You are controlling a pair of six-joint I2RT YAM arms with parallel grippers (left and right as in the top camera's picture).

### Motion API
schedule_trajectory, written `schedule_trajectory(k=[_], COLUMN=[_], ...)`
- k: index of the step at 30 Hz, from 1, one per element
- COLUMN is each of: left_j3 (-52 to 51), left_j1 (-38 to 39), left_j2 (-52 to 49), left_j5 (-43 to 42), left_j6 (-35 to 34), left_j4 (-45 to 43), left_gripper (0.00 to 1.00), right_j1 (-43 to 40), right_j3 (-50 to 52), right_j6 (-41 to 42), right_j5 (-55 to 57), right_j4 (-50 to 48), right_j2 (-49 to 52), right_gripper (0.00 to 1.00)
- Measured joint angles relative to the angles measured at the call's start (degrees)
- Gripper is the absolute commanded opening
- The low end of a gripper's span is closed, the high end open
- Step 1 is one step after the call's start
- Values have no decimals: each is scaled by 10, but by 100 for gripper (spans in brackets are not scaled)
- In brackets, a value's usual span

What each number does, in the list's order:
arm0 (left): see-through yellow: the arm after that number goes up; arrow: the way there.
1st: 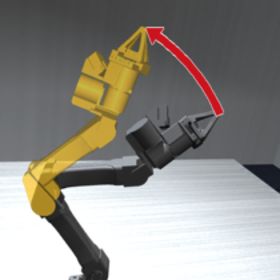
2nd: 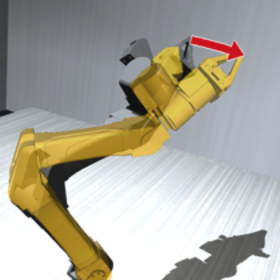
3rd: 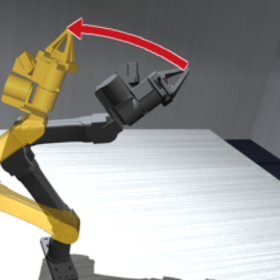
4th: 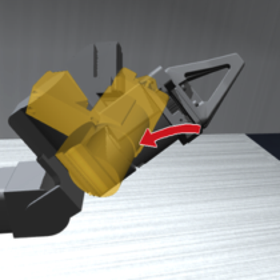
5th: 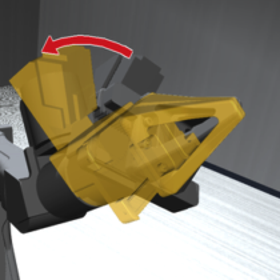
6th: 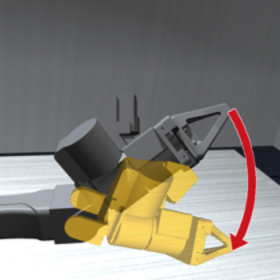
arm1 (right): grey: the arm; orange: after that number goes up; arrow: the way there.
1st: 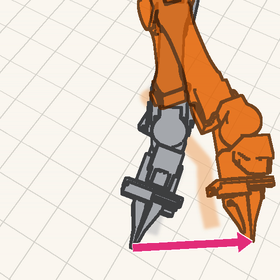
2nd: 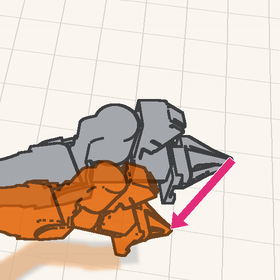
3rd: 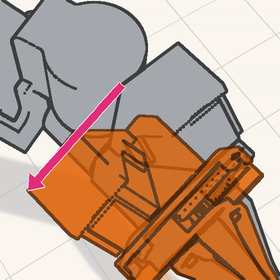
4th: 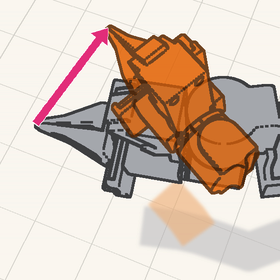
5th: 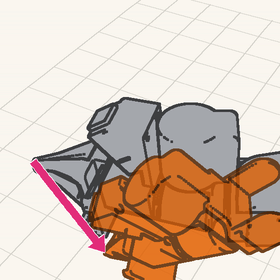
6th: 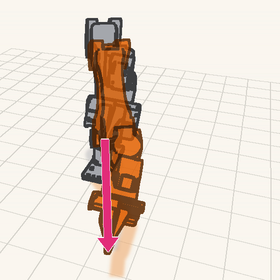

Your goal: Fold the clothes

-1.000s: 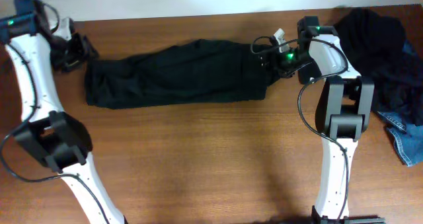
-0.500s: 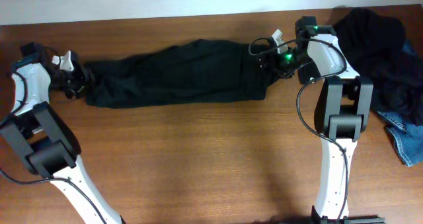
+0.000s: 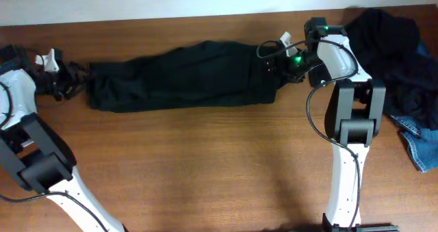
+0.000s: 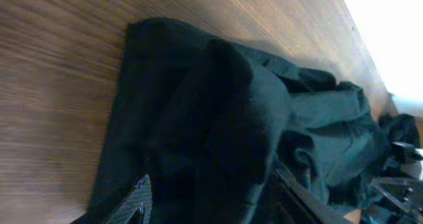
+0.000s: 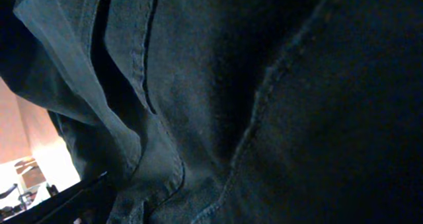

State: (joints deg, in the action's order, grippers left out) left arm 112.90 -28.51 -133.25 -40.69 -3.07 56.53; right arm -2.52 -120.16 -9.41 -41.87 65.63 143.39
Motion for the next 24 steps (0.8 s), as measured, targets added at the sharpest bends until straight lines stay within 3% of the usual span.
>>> schedule_trajectory(k=[7,17,23,24], left_j3=[-10,-125,-128,-128], left_j1=[-2,-2,14,23], left_j2=[1,3,3,3], left_j5=[45,19,2,0], left_j6=[0,0,-1,-4], left_j4=[-13,-138,-159,-162], left_gripper=[58,56,4,1], right_j1=[0,1,1,1], right_j3=[0,0,0,0], right_j6=[0,0,0,0], right_j5=[1,4,5,5], right_j4=[2,4,4,5], right_j2=[0,-1,-1,-1], right_gripper=[97,97,97,97])
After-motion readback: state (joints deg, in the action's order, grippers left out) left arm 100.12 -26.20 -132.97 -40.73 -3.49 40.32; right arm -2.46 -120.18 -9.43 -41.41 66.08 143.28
